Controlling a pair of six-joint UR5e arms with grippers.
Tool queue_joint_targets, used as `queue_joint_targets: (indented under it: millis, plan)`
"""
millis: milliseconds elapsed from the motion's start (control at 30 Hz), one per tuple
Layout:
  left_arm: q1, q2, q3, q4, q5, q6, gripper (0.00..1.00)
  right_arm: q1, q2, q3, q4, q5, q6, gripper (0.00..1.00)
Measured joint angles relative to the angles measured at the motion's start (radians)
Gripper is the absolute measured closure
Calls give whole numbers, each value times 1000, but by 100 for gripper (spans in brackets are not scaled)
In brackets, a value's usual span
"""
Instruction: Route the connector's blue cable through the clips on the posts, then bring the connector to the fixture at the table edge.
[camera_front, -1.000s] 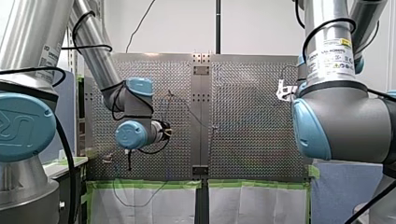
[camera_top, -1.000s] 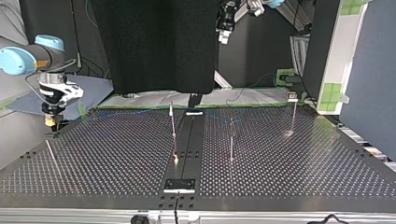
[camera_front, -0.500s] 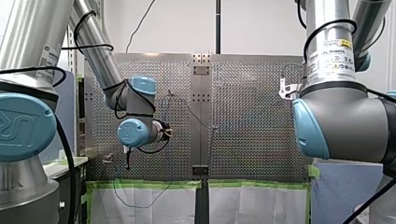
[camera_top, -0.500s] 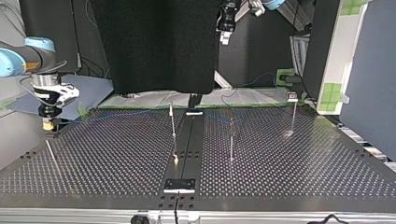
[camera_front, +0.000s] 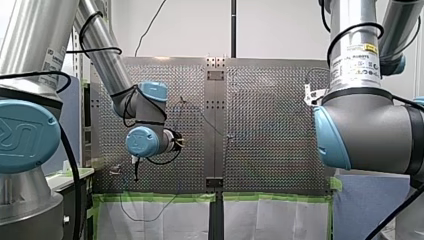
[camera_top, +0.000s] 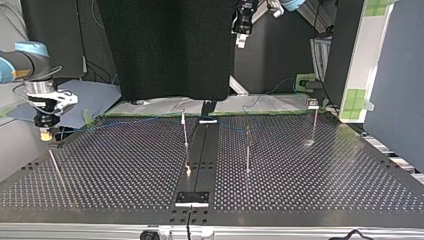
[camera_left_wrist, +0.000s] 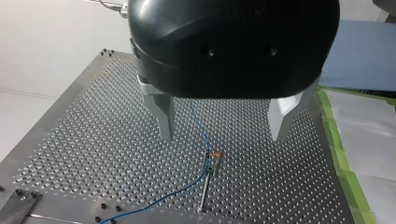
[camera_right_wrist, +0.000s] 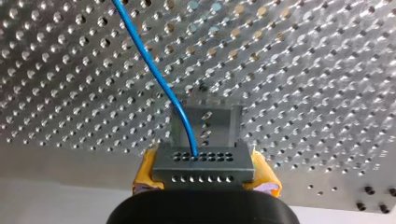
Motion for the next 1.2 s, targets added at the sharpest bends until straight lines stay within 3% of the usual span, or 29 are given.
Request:
queue_joint_targets:
  millis: [167,433,1200]
  plan:
    - [2,0,0,-1,0,0,0,-6,17,-20,12,-1,-20,100]
    - [4,0,1,-2,0,0,0,-10,38,-56,23,-33,-14,100]
    - [11,0,3,-2,0,0,0,2,69,-82,10,-67,-9,100]
